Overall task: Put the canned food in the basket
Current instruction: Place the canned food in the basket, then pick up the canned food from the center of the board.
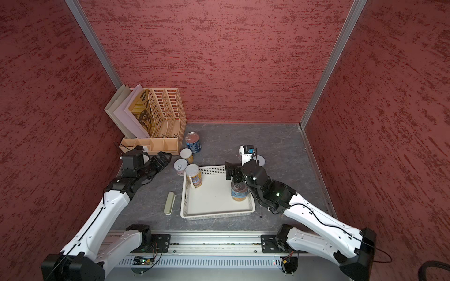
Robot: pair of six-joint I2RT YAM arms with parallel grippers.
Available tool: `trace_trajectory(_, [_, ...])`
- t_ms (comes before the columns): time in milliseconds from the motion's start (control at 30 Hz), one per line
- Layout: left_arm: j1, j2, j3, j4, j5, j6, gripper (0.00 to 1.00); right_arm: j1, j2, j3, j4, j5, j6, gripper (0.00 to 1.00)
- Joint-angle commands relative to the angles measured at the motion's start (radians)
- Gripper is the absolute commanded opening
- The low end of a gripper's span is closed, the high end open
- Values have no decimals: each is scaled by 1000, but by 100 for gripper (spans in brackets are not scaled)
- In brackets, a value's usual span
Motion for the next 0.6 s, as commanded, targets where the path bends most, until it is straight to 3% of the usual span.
trace_trajectory(0, [-37,68,74,44,-25,15,100,-9,-62,-47,20,-34,16,98])
trace_trajectory(267, [-199,346,352,-14,-141,21,100,-9,-123,-80,21,-38,24,98])
trace_trajectory(567, [-208,582,656,-106,-200,82,100,-9,-117,-89,22,-13,21,99])
